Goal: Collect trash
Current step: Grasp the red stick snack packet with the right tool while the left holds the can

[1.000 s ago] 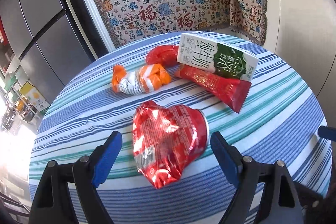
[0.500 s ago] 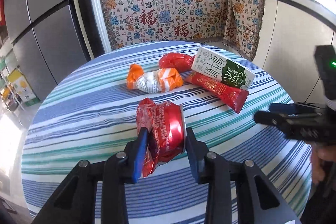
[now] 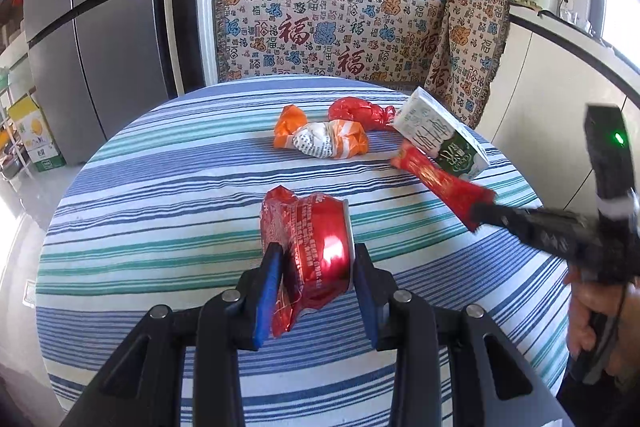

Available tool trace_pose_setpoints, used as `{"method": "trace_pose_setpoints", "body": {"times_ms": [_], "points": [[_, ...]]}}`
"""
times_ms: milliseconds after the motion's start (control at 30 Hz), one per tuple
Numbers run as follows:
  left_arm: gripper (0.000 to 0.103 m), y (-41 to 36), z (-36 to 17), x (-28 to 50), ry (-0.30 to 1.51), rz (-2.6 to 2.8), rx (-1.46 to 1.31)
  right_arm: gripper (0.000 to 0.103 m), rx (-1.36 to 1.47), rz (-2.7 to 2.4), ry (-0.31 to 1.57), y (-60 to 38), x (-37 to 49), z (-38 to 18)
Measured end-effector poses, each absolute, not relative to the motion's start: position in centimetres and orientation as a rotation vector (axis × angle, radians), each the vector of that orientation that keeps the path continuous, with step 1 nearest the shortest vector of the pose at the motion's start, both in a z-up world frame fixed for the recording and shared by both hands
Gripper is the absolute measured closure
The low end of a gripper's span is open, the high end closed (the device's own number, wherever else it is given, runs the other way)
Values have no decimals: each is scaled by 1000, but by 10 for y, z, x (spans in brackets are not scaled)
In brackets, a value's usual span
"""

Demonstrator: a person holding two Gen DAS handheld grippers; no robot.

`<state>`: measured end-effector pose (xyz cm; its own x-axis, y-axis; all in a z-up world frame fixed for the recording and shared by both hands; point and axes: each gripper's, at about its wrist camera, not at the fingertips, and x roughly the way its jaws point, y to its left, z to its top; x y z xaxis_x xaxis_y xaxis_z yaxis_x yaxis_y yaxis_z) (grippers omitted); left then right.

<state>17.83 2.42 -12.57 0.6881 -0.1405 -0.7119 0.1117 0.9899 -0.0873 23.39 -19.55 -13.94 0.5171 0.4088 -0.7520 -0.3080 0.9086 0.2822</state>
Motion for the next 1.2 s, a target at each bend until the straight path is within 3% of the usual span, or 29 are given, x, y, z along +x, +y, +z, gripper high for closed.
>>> {"method": "trace_pose_setpoints", "body": {"times_ms": [267, 333, 367, 400, 433, 767, 833, 867, 967, 1200], "points": [[68, 35, -124, 166, 802, -153, -66, 95, 21, 485, 987, -195, 174, -134], [68, 36, -123, 165, 804, -155, -69, 82, 26, 491, 993, -198, 175, -127], [68, 36, -123, 165, 804, -156, -69, 59, 34, 499, 997, -200, 177, -124], [68, 37, -123, 164, 804, -156, -69, 48, 36, 499, 990, -201, 178, -119], [68, 37, -123, 164, 805, -157, -70, 48, 26, 494, 983, -201, 182, -116], [68, 38, -122, 160, 813, -170, -63, 50, -85, 446, 1087, -161, 241, -133], [68, 41, -121, 158, 816, -175, -76, 69, -116, 415, 1115, -156, 247, -140], [68, 43, -120, 158, 817, -177, -83, 89, -127, 410, 1134, -154, 248, -144], [68, 43, -118, 154, 812, -186, -94, 94, -137, 422, 1116, -155, 236, -136], [68, 20, -111, 148, 804, -245, -74, 94, -57, 503, 1062, -174, 193, -109]]}}
